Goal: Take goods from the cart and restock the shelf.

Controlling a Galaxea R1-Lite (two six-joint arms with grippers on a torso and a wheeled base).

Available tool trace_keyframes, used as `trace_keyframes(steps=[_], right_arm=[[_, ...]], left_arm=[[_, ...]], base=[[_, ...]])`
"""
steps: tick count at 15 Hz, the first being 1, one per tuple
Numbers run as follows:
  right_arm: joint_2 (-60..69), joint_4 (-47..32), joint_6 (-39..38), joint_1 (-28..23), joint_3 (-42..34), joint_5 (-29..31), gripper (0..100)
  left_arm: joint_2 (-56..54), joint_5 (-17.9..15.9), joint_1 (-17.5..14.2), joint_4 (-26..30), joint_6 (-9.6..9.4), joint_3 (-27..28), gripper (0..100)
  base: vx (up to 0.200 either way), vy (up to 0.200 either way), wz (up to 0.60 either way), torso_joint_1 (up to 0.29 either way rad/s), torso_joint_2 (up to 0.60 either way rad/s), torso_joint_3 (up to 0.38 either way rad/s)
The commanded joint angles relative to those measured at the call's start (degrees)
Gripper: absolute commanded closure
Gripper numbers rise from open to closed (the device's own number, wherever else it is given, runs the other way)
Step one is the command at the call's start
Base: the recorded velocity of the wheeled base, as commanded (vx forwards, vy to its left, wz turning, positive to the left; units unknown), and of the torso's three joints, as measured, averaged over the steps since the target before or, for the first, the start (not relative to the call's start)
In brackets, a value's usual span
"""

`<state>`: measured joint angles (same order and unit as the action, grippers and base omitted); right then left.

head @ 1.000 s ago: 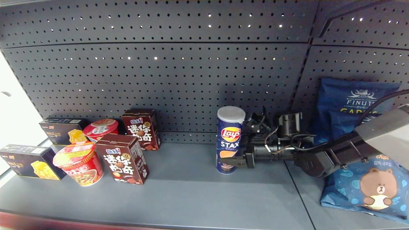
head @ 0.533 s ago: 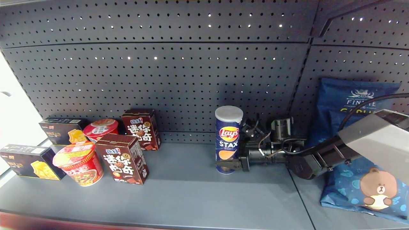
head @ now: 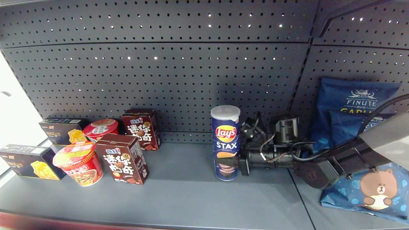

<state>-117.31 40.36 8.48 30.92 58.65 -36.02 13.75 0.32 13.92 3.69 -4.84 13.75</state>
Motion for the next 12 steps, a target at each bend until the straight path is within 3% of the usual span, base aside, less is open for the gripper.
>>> trace_keyframes(steps=[1, 3, 9, 12], right_arm=[[10.70, 0.33, -1.54, 3.01, -8.11, 4.29, 100], [14.74, 2.79, -1.01, 3.01, -14.35, 8.07, 100], [16.06, 21.69, -4.44, 5.38, -29.38, 7.90, 100], [16.06, 24.41, -6.29, 7.23, -31.23, 8.25, 100]], left_arm=[[-0.39, 0.03, 0.05, -0.09, 0.01, 0.22, 100], [-0.48, 0.12, 0.05, -0.09, 0.01, 0.40, 100], [-2.33, 0.21, -1.00, 0.00, -0.08, -0.39, 100], [-2.33, 0.21, -1.62, 0.00, -0.08, -0.13, 100]], base=[[0.000, 0.000, 0.00, 0.000, 0.00, 0.000], [0.000, 0.000, 0.00, 0.000, 0.00, 0.000], [0.000, 0.000, 0.00, 0.000, 0.00, 0.000], [0.000, 0.000, 0.00, 0.000, 0.00, 0.000]])
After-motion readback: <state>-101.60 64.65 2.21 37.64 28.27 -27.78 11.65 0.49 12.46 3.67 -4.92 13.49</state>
